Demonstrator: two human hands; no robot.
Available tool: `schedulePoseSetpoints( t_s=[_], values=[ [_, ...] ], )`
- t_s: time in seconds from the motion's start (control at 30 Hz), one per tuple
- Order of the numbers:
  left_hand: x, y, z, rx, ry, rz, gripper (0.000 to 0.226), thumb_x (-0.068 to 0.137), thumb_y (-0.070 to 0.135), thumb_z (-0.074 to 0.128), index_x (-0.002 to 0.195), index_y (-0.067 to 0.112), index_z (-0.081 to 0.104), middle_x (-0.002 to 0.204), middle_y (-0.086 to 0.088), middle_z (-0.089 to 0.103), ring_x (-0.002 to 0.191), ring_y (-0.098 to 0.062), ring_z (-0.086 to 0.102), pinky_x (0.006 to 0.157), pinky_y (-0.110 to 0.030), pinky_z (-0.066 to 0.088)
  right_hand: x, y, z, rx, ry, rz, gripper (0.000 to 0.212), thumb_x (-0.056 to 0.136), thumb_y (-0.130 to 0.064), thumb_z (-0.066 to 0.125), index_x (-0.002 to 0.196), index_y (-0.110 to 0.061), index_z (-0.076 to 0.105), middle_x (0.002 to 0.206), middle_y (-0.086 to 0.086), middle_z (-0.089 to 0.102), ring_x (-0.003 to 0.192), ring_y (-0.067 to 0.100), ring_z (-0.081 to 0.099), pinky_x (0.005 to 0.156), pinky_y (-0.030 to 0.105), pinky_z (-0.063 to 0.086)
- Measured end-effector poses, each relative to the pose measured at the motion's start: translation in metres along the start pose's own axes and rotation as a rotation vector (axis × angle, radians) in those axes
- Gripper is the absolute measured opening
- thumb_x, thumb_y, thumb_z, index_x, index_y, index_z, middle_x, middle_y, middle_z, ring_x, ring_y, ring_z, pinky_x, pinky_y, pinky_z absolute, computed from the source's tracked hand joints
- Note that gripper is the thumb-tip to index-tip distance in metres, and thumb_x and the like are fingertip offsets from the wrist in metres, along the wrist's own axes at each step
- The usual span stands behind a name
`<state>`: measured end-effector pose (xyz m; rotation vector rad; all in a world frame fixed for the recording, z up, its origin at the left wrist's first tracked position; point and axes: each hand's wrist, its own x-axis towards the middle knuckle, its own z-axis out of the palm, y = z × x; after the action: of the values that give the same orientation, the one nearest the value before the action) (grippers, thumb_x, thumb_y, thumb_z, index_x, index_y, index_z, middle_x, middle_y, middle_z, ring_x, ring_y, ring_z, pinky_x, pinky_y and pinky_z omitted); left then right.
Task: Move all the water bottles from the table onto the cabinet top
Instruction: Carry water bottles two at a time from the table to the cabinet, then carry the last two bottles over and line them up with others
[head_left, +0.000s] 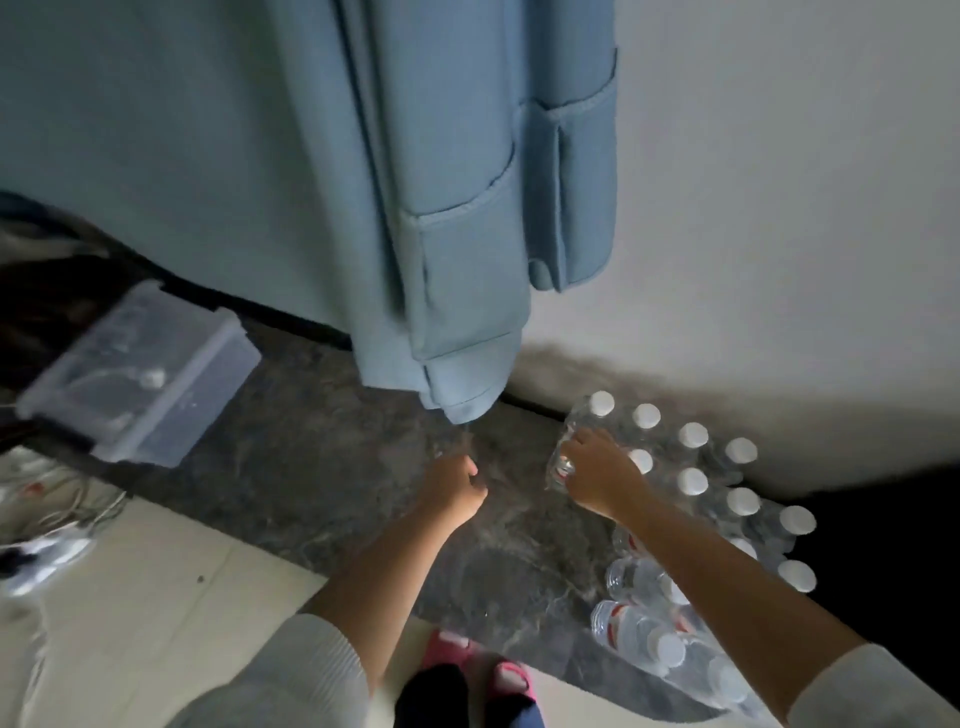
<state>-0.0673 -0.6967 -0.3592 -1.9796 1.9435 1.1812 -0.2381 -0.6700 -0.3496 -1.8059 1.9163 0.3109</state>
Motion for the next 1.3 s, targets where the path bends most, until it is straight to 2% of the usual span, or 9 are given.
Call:
schedulePoseSetpoints(
  t_s=[0.07, 0.17, 0.23, 0.43, 0.53, 0.67, 0.9, 1.1, 1.3],
  values=[
    [-0.026, -0.034, -0.010, -0.023, 0.069, -0.104, 0.020, 0.088, 0.009, 0.049, 0.072, 0.018, 0.056, 0.104, -0.014, 0.064, 0.100, -0.024, 0.060, 0.092, -0.028, 0.048, -0.002, -0.032, -0.004, -0.042, -0.028, -0.110, 0.035, 0.088, -0.009, 0.048, 0.121, -0.009, 0.058, 0.128, 0.011, 0.053, 0.128, 0.028, 0.042, 0.106, 0.036, 0.039],
    [-0.066, -0.094, -0.031, -0.015, 0.155, -0.256, 0.025, 0.093, 0.013, 0.044, 0.109, 0.010, 0.063, 0.121, -0.015, 0.063, 0.114, -0.027, 0.058, 0.098, -0.031, 0.045, -0.004, -0.095, -0.007, -0.079, -0.062, -0.305, 0.034, 0.088, -0.008, 0.048, 0.120, -0.007, 0.059, 0.127, 0.013, 0.057, 0.126, 0.028, 0.048, 0.106, 0.032, 0.039],
    [-0.094, -0.137, -0.049, -0.013, 0.244, -0.325, 0.031, 0.095, 0.019, 0.044, 0.119, 0.009, 0.060, 0.127, -0.013, 0.060, 0.121, -0.028, 0.054, 0.100, -0.034, 0.043, -0.009, -0.143, -0.007, -0.122, -0.101, -0.412, 0.035, 0.090, -0.005, 0.046, 0.122, -0.007, 0.058, 0.131, 0.011, 0.056, 0.126, 0.027, 0.050, 0.105, 0.032, 0.039],
    [-0.202, -0.266, -0.095, -0.066, 0.529, -0.568, 0.030, 0.092, 0.018, 0.049, 0.118, 0.010, 0.060, 0.128, -0.013, 0.053, 0.124, -0.029, 0.045, 0.104, -0.034, 0.040, -0.038, -0.301, 0.008, -0.279, -0.139, -0.785, 0.036, 0.091, -0.010, 0.048, 0.125, -0.006, 0.054, 0.131, 0.017, 0.052, 0.123, 0.032, 0.049, 0.102, 0.035, 0.040],
    [-0.261, -0.326, -0.109, -0.089, 0.606, -0.710, 0.032, 0.091, 0.018, 0.049, 0.121, 0.010, 0.059, 0.128, -0.014, 0.053, 0.124, -0.031, 0.044, 0.104, -0.036, 0.040, -0.063, -0.377, 0.015, -0.338, -0.224, -0.942, 0.039, 0.091, -0.009, 0.049, 0.130, -0.005, 0.049, 0.132, 0.016, 0.048, 0.122, 0.032, 0.049, 0.099, 0.035, 0.042],
    [-0.342, -0.407, -0.122, -0.135, 0.688, -0.903, 0.031, 0.090, 0.017, 0.050, 0.118, 0.011, 0.061, 0.127, -0.014, 0.054, 0.123, -0.032, 0.046, 0.102, -0.036, 0.041, -0.100, -0.485, 0.031, -0.451, -0.200, -1.137, 0.041, 0.090, -0.012, 0.050, 0.131, -0.006, 0.047, 0.134, 0.014, 0.047, 0.122, 0.028, 0.048, 0.101, 0.037, 0.043],
    [-0.456, -0.536, -0.157, -0.135, 0.750, -1.067, 0.032, 0.090, 0.017, 0.049, 0.120, 0.011, 0.059, 0.127, -0.013, 0.054, 0.124, -0.030, 0.045, 0.104, -0.036, 0.041, -0.160, -0.665, 0.061, -0.509, -0.115, -1.329, 0.036, 0.086, -0.013, 0.052, 0.122, -0.008, 0.056, 0.126, 0.016, 0.054, 0.119, 0.032, 0.052, 0.095, 0.034, 0.044],
    [-0.515, -0.620, -0.205, -0.175, 0.893, -1.151, 0.039, 0.088, 0.012, 0.050, 0.127, 0.008, 0.051, 0.132, -0.015, 0.048, 0.129, -0.033, 0.038, 0.105, -0.041, 0.040, -0.193, -0.804, 0.062, -0.441, -0.098, -1.389, 0.039, 0.089, -0.014, 0.053, 0.127, -0.006, 0.051, 0.131, 0.015, 0.049, 0.123, 0.030, 0.047, 0.093, 0.029, 0.039],
    [-0.550, -0.711, -0.254, -0.229, 0.960, -1.236, 0.038, 0.087, 0.012, 0.053, 0.124, 0.007, 0.053, 0.130, -0.016, 0.047, 0.126, -0.033, 0.041, 0.102, -0.043, 0.041, -0.210, -0.945, 0.063, -0.341, -0.086, -1.488, 0.044, 0.090, -0.012, 0.054, 0.133, -0.010, 0.048, 0.137, 0.016, 0.046, 0.126, 0.028, 0.045, 0.102, 0.030, 0.037]
  ],
)
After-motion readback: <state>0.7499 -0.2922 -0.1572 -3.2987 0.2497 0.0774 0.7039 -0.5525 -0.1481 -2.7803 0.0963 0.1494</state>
